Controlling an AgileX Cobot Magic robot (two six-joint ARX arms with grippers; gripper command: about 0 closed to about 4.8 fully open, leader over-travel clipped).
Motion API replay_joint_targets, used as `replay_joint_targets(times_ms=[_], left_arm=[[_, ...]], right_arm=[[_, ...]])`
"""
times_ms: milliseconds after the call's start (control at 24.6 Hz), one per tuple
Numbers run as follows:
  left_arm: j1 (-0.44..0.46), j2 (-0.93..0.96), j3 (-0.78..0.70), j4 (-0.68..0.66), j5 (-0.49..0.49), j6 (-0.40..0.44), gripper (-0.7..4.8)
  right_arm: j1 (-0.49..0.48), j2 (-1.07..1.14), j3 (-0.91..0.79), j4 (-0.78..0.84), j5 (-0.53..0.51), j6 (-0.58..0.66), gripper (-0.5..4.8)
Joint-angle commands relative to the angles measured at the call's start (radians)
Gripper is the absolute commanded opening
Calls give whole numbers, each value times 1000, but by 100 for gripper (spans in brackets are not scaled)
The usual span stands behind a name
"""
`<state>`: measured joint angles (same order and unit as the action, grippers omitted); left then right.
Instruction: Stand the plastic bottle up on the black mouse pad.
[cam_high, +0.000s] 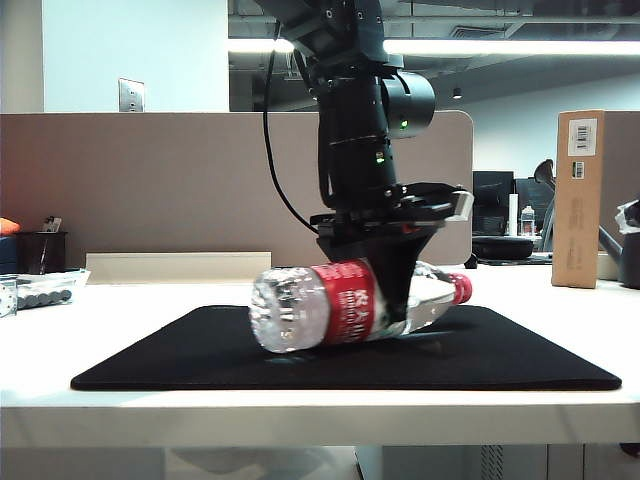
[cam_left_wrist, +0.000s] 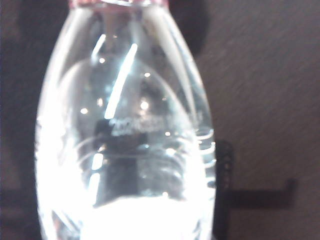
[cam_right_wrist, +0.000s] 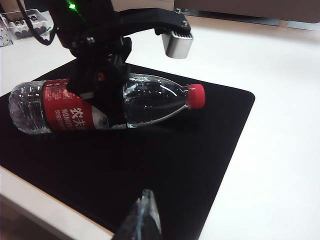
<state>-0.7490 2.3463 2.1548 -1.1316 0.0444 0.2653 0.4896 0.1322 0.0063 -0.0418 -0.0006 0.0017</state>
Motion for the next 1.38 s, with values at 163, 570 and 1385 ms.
replay_joint_targets(times_ms=[163, 570, 1385], left_arm=[[51, -84, 49, 229, 44, -212, -5], [49, -147, 48, 534, 6, -322, -5], [51, -544, 47, 349, 68, -204, -5]], right_arm=[[1, -2, -5, 13, 1, -2, -1], [1, -2, -5, 13, 1, -2, -1], [2, -2, -5, 13, 2, -2, -1]])
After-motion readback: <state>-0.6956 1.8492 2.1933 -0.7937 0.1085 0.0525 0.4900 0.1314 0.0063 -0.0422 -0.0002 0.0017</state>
